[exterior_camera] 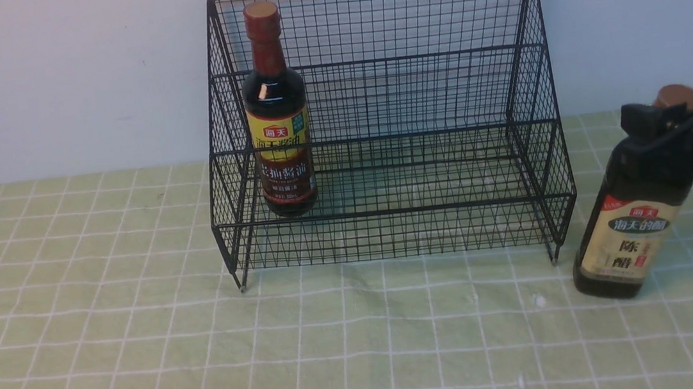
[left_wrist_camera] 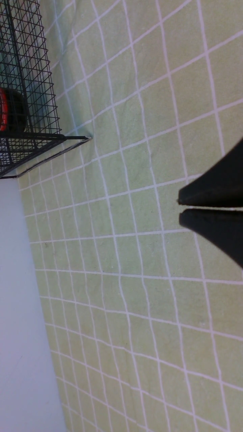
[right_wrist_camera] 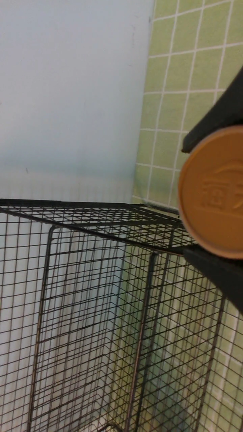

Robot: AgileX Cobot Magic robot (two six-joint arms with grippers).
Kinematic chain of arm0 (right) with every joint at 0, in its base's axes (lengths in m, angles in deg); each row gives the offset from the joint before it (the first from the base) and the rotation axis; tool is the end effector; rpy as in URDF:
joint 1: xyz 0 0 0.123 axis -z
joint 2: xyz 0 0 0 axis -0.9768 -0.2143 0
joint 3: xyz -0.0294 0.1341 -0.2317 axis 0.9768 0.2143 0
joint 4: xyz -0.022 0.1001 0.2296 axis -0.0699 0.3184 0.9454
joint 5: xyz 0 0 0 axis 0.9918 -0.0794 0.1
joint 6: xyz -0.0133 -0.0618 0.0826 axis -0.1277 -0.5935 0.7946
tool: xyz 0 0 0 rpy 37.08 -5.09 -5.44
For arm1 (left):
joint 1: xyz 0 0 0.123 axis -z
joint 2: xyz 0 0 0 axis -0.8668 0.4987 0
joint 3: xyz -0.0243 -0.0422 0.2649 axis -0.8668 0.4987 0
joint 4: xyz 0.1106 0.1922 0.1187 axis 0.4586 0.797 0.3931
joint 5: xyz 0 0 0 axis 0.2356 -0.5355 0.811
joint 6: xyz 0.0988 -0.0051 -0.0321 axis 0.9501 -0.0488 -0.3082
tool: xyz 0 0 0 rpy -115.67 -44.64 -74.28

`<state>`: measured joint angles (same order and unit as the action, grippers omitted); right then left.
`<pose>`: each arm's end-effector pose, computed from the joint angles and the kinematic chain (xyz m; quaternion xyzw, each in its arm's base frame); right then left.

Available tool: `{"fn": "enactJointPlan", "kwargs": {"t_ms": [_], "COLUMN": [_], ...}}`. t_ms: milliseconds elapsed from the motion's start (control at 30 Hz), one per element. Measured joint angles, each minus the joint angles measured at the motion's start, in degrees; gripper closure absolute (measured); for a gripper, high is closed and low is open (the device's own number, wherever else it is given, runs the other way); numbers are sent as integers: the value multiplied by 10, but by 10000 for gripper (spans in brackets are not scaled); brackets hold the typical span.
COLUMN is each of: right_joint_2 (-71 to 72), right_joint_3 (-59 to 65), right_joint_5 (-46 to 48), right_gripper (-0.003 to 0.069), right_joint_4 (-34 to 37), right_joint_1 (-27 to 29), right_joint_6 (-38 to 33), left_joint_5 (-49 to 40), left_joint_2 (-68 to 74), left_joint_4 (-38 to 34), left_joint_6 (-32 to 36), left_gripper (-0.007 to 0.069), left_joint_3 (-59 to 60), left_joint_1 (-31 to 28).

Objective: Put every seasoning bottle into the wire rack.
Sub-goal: Use the right arm to grab the condiment bottle closest to it, then use the right arm to put the condiment bottle back on the shelf

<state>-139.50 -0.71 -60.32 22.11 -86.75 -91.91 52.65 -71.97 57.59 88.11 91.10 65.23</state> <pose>0.2734 0.0432 0.2397 -0.0561 0.8398 0.0460 0.5381 0.0801 -0.0100 0.1672 0.0791 0.8014 -0.0118 0.5928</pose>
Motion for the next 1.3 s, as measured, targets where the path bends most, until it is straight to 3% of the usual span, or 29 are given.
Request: {"fn": "enactJointPlan", "kwargs": {"t_ms": [200,533,833,1300], "right_joint_2": [57,73,-63,-250], "right_joint_3": [-32,-234,-378,-494], "right_joint_5": [64,126,127,130], "right_gripper": [346,346,346,346], "right_joint_4": [-7,-10,-8,-8], "right_joint_1": [0,-24,-110,-115], "right_joint_6": [-3,-7,-5,-5], "left_joint_5": [0,0,0,0], "left_joint_2": [0,0,0,0], "left_joint_4": [0,0,0,0], "left_joint_6": [0,0,0,0], "left_gripper": [631,631,631,631], "left_joint_3": [0,0,0,0], "left_joint_1": [0,0,0,0]}}
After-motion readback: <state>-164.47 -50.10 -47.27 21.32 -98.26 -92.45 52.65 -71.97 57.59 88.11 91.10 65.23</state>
